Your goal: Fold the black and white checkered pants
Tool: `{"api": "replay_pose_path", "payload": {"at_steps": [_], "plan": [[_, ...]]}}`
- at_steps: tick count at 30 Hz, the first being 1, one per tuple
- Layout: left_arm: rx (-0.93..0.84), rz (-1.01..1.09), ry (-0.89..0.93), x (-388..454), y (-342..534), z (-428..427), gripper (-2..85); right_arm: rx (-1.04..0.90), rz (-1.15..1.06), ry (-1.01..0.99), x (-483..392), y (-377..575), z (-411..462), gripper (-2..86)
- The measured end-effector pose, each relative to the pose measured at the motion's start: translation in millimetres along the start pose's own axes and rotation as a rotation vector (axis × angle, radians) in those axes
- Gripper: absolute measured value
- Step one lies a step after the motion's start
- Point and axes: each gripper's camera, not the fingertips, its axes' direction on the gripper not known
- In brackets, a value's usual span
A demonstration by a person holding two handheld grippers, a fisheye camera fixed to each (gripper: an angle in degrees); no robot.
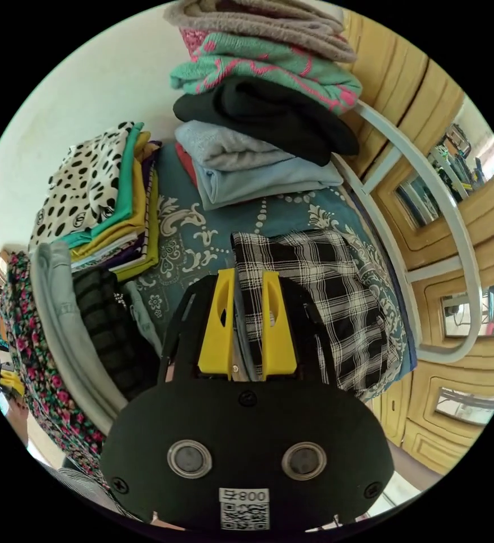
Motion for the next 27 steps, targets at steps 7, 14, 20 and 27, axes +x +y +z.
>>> {"api": "replay_pose_path", "payload": {"at_steps": [7, 14, 20, 27], "plan": [[0.02, 0.011, -0.007, 13.8, 3.0, -22.8, 0.2, -0.098, -0.011, 0.086, -16.3, -35.8, 5.7, 6.0], [0.025, 0.0, -0.014, 34.7, 4.1, -68.0, 0.2, -0.021, 0.163, -0.124, 12.4, -26.4, -40.2, 1.9], [0.045, -0.005, 0.008, 59.0, 8.4, -125.2, 0.2, 0.175, 0.329, -0.381, 47.4, 12.7, -115.8, 1.7], [0.094, -0.05, 0.11, 87.3, 14.8, -201.4, 0.2, 0.385, 0.353, -0.582, 47.9, 50.3, -226.0, 1.6]]}}
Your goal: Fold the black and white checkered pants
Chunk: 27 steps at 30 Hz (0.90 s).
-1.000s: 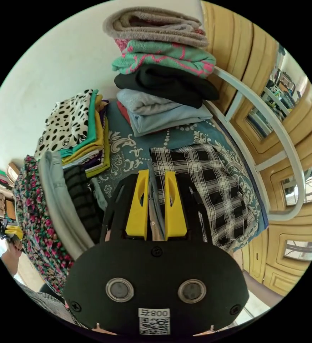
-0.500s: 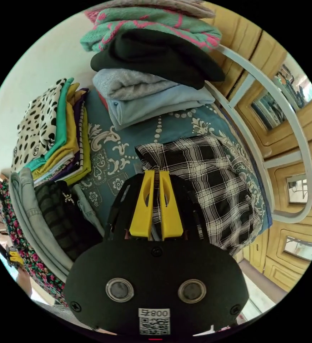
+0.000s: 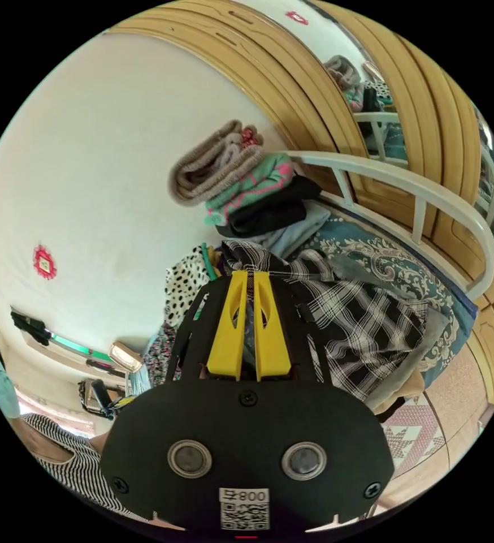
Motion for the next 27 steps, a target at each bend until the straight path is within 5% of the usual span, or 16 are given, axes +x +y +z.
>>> {"api": "replay_pose_path", "payload": {"at_steps": [13, 27], "plan": [[0.172, 0.057, 0.021, 94.1, 6.3, -206.6, 0.3, 0.11, -0.359, -0.318, -285.5, -4.3, -87.8, 1.5], [0.509, 0.016, -0.079, 159.0, 93.2, -558.7, 4.5, 0.022, -0.728, -0.584, -658.8, 121.6, -83.8, 1.4]]}}
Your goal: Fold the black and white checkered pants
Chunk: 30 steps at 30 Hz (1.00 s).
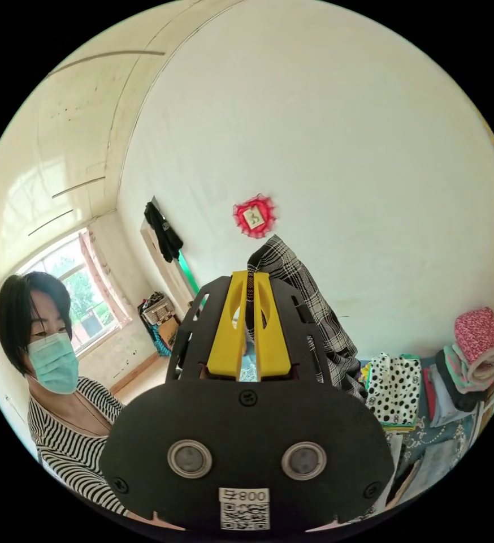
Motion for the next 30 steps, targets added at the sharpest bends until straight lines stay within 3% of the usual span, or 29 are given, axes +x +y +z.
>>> {"api": "replay_pose_path", "payload": {"at_steps": [9, 17, 22, 24, 30], "plan": [[0.044, -0.103, -0.03, -4.4, -36.3, -192.6, 10.5, -0.198, 0.041, -0.263, -143.4, 33.5, 174.1, 1.1], [0.239, -0.277, 0.183, -19.0, -35.4, -276.8, 14.9, -0.337, 0.002, -0.505, -241.3, 61.9, 297.2, 1.2], [0.331, -0.316, 0.454, 1.8, -40.4, -283.1, 8.7, -0.41, -0.036, -0.577, -278.0, 64.3, 358.9, 1.3], [0.328, -0.278, 0.455, 28.5, -53.8, -292.9, 4.3, -0.421, -0.046, -0.576, -282.7, 63.0, 372.3, 1.3], [0.439, -0.195, 0.389, 100.8, -89.4, -342.0, 2.0, -0.412, -0.044, -0.524, -265.8, 63.2, 391.4, 1.3]]}}
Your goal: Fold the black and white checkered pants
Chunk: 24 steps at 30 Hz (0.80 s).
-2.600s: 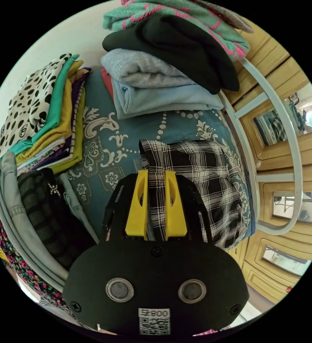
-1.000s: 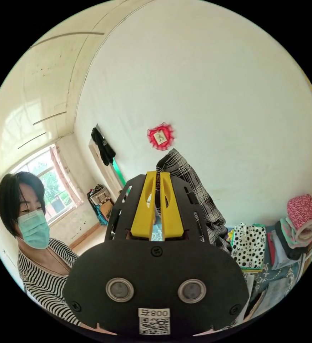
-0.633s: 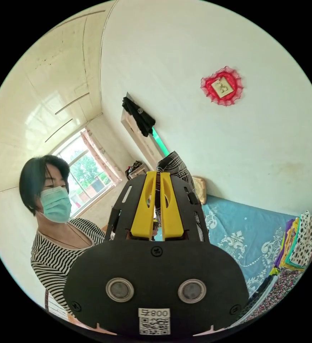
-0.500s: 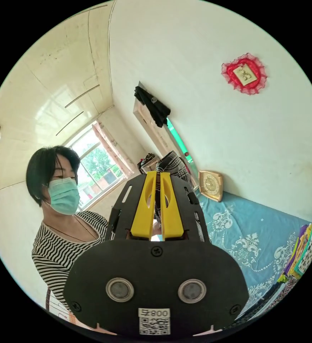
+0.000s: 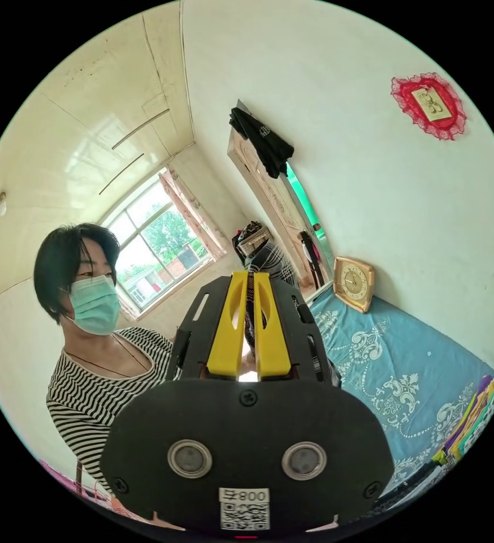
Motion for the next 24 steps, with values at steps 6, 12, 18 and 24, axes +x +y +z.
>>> {"api": "replay_pose_path", "payload": {"at_steps": [6, 12, 18, 24], "plan": [[0.03, 0.142, -0.063, 90.5, -33.3, 24.3, 1.4, 0.039, 0.123, 0.096, 59.2, 29.4, -16.6, 1.4], [-0.027, 0.236, -0.101, 159.3, -53.7, 88.2, 1.1, -0.021, 0.295, 0.221, 140.3, 89.2, -20.8, 1.5], [-0.195, 0.191, -0.226, 184.0, -51.4, 168.8, 1.0, -0.138, 0.657, 0.187, 242.3, 206.5, 5.6, 0.6], [-0.24, 0.154, -0.25, 209.3, -41.6, 217.0, 0.8, -0.01, 0.75, -0.139, 271.9, 289.2, 52.6, 2.3]]}}
